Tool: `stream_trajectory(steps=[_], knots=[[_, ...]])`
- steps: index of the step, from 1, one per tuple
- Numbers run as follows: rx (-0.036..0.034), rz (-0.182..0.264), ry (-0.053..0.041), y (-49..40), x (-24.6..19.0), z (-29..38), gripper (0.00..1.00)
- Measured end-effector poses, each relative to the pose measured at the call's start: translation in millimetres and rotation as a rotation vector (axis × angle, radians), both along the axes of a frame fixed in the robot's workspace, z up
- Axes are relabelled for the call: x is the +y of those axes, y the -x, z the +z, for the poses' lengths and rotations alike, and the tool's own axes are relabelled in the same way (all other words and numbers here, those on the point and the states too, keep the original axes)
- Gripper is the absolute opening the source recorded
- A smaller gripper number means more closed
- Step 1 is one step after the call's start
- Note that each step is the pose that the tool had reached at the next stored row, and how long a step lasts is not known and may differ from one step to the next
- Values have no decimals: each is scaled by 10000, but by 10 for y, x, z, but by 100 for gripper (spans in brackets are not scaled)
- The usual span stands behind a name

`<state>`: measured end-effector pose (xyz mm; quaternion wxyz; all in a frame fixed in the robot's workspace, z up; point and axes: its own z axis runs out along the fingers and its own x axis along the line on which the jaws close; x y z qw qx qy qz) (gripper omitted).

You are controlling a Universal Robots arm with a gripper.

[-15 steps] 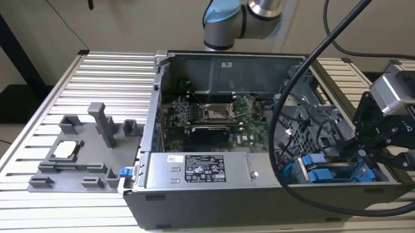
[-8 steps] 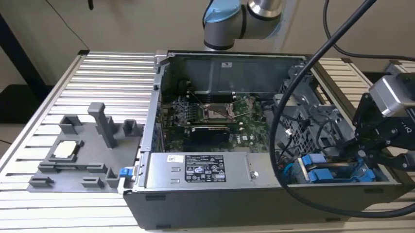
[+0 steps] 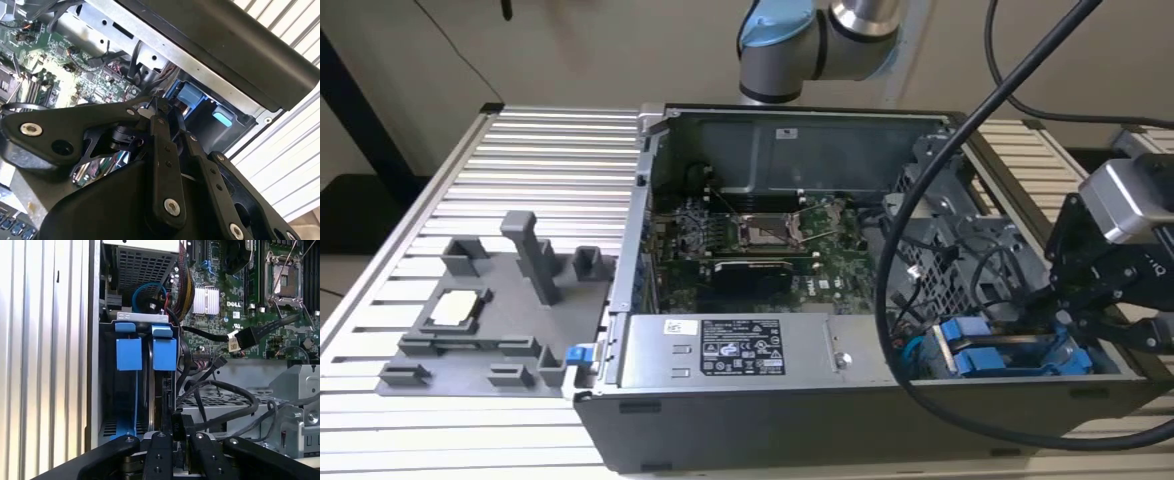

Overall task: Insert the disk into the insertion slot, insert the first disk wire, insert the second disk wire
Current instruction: 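Insert the first disk wire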

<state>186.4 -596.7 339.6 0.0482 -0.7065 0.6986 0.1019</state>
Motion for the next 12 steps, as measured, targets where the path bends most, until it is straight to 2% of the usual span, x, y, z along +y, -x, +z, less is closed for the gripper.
stream_trajectory(steps=[12], knots=[[0,2,-5,-1,-2,-68,20]])
